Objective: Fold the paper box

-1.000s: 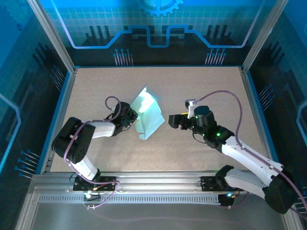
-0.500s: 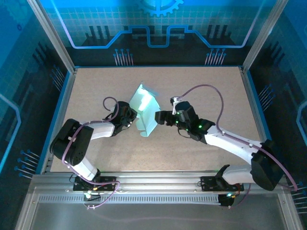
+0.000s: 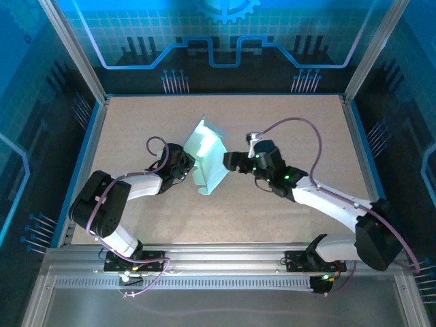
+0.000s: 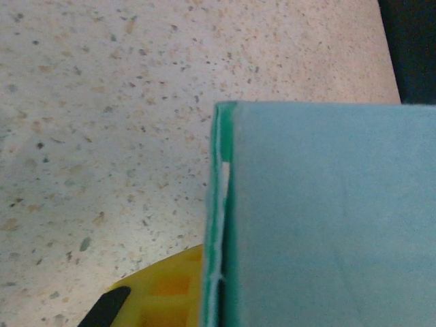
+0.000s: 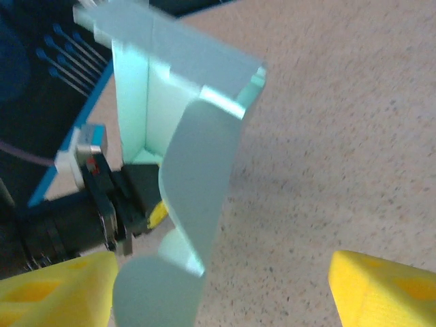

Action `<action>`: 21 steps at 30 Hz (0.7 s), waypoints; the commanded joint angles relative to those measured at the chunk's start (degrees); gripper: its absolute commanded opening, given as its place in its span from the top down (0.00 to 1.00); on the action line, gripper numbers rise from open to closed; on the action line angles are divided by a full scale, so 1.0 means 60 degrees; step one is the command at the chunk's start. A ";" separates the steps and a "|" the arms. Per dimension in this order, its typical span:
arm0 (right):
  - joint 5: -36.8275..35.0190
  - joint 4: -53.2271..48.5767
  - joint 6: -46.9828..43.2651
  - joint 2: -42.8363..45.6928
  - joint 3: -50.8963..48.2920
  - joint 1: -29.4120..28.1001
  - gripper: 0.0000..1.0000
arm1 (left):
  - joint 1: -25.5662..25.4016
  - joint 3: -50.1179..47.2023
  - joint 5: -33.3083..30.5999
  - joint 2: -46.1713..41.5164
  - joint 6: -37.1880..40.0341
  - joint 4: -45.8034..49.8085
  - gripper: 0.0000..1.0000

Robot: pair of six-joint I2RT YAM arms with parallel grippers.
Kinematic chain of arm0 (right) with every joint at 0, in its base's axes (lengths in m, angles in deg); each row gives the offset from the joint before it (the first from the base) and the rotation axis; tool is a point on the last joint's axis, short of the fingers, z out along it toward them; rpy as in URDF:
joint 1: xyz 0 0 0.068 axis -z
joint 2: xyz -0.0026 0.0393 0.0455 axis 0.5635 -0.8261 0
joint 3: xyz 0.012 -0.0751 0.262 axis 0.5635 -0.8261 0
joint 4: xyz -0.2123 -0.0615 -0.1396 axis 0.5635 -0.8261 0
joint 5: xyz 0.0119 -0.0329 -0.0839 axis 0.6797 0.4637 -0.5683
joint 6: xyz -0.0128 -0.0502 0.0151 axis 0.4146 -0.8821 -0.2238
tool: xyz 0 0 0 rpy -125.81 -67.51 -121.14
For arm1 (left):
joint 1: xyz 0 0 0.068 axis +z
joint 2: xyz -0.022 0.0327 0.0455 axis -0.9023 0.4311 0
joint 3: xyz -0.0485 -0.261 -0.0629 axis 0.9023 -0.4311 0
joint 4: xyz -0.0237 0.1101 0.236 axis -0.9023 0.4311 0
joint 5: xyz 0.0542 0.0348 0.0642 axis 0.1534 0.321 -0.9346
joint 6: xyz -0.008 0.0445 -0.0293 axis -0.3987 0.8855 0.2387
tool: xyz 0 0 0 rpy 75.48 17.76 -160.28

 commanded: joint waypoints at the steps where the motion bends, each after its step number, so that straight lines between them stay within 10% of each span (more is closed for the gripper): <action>1: 0.1405 0.0467 0.0055 0.0505 -0.0194 0.0973 0.18 | 0.0056 -0.0165 0.0500 -0.0177 0.0510 -0.0887 1.00; 10: 0.3282 -0.0261 0.0285 0.0148 0.0494 0.2492 0.24 | 0.0033 -0.0256 0.1728 0.0048 0.0733 -0.2517 1.00; 21: 0.0370 -0.4096 -0.2139 -0.0609 0.4575 0.0585 0.24 | 0.0027 0.0030 0.0242 -0.0359 0.1279 -0.0392 1.00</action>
